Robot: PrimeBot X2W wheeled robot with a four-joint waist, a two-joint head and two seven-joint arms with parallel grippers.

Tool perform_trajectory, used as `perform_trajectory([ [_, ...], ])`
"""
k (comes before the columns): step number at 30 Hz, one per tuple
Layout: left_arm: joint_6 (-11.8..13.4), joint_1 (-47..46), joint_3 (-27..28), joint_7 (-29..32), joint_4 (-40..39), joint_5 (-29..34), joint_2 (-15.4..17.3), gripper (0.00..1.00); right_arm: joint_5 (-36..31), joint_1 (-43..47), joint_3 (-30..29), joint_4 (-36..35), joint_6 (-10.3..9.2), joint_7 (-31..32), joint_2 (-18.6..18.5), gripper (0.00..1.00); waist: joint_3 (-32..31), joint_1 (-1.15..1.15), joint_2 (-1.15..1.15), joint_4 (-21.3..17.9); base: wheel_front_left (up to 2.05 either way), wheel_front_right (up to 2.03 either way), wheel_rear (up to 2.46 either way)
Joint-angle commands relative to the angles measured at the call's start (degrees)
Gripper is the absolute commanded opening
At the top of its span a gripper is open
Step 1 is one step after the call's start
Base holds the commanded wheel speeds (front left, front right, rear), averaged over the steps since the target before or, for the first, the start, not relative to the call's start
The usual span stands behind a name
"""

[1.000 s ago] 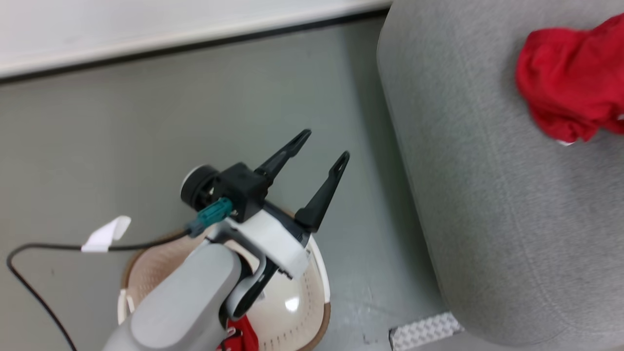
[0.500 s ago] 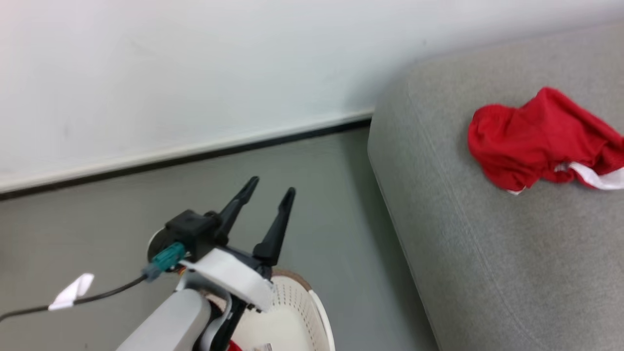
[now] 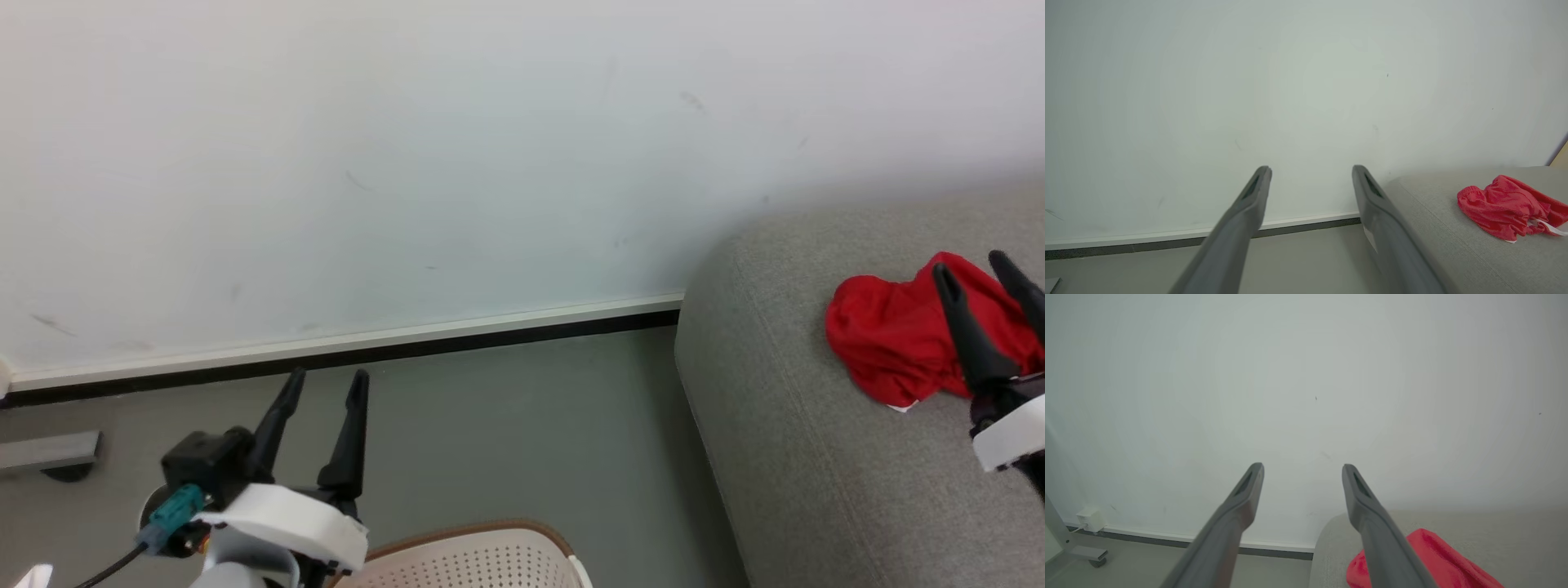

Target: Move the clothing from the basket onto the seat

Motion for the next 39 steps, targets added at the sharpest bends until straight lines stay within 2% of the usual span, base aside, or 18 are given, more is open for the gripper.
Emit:
perform_trajectory([
  [1, 0.35, 1.36, 0.64, -0.06, -0.39, -0.32, 0.41, 1.00, -0.69, 2.39, -1.37, -0.44, -0.14, -0.34, 1.07, 1.00, -0.98, 0.02, 0.00, 1.19, 0.00, 0.00, 0.00],
  [8, 0.73, 6.96, 6.95, -0.11, -2.63, 3.30, -1.40, 1.00, -12.83, 15.49, -14.42, -6.07, -0.14, -0.46, 11.89, 1.00, -1.83, 0.02, 0.00, 3.41, 0.00, 0.00, 0.00],
  [11, 0.99, 9.73, 10.26, -0.09, -3.57, 6.67, -2.74, 1.00, -17.91, 20.92, -18.95, -8.55, -0.14, -0.47, 16.42, 1.00, -1.81, 0.02, 0.00, 3.92, 0.00, 0.00, 0.00],
  [14, 0.36, 12.66, 13.27, -0.08, -3.98, 9.99, -4.86, 1.00, -21.85, 25.03, -21.46, -10.37, -0.14, -0.48, 19.85, 1.00, -1.69, 0.02, 0.00, 4.36, 0.00, 0.00, 0.00],
  [18, -1.54, 15.35, 16.84, -0.08, -3.11, 13.42, -7.68, 1.00, -25.39, 28.23, -23.51, -11.76, -0.14, -0.49, 22.60, 1.00, -1.33, 0.02, 0.00, 4.48, 0.00, 0.00, 0.00],
  [28, -6.76, 15.90, 22.14, -0.09, -0.76, 18.27, -12.54, 1.00, -27.71, 28.00, -24.17, -12.24, -0.14, -0.49, 23.70, 1.00, -1.14, 0.02, 0.00, 4.22, 0.00, 0.00, 0.00],
  [39, -10.37, 14.92, 25.56, -0.09, 1.17, 21.68, -15.24, 1.00, -27.56, 27.47, -23.37, -12.05, -0.14, -0.50, 23.81, 1.00, -0.75, 0.02, 0.00, 4.11, 0.00, 0.00, 0.00],
])
